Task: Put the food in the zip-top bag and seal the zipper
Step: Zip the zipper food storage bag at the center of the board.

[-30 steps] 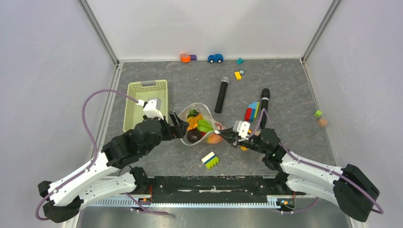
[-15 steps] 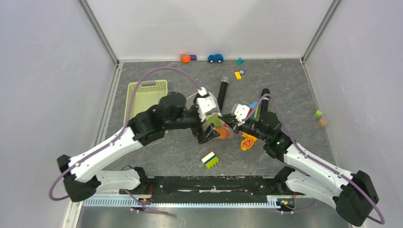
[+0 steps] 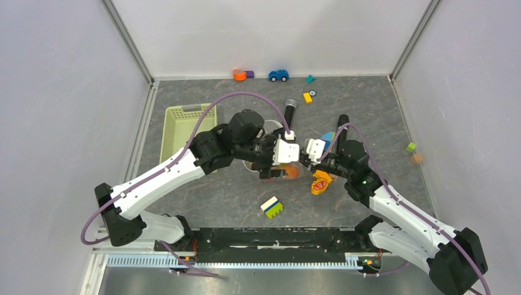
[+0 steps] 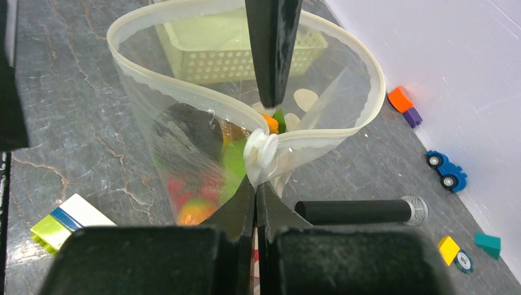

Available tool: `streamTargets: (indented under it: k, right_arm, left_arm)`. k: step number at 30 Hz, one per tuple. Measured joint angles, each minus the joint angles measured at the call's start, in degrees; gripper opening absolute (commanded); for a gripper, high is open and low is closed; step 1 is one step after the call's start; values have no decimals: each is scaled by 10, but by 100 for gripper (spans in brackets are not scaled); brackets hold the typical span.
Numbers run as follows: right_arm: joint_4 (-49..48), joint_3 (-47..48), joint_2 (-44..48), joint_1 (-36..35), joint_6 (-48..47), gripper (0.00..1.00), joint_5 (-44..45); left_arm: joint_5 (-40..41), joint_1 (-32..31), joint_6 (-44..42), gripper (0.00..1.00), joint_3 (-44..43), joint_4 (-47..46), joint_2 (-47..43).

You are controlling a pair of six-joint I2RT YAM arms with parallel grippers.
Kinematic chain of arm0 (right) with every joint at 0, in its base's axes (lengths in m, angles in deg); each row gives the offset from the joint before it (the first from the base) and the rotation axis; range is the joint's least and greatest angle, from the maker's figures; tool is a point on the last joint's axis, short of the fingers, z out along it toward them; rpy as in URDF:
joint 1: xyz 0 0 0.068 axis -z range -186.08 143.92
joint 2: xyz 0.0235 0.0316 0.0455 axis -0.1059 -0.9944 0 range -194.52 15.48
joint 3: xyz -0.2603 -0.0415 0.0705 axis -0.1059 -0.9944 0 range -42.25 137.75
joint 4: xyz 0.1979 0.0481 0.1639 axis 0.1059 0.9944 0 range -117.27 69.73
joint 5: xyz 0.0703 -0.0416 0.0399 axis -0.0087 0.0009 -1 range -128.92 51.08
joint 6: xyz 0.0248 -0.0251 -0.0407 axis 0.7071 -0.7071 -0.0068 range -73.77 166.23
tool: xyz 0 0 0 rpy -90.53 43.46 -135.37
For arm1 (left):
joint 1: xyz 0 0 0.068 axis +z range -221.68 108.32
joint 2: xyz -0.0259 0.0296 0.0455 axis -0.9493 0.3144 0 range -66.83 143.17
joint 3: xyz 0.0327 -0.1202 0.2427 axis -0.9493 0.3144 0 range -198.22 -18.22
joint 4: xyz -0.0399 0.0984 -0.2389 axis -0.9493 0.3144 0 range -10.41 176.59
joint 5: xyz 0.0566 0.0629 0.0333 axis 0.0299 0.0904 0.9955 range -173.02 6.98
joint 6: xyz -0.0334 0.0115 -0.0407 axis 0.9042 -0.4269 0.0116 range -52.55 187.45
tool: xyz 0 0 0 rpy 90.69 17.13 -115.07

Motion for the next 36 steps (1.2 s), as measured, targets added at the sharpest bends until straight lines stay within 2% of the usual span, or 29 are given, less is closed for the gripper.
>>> streamTargets:
  k: [4, 9, 23, 29, 32, 36]
  right_arm:
    - [-1, 0, 0, 2, 0, 0, -27]
    - [1, 0, -3, 3, 0, 0, -43]
    - [1, -11, -3, 5, -4, 0, -75]
    - [-2, -15, 4, 5, -6, 0, -86]
    - [-3, -15, 4, 5, -3, 0, -85]
    - [-5, -15, 4, 5, 1, 0, -82]
  left_arm:
    - [-27, 0, -47, 70, -8, 22, 21]
    - [-41, 0, -59, 61, -15, 26, 56]
    - [-19, 2, -61, 61, -23, 21, 70]
    - [-5, 10, -61, 54, -39, 33, 79]
    - [-5, 11, -61, 46, -45, 44, 82]
    - [-4, 11, -62, 45, -45, 51, 82]
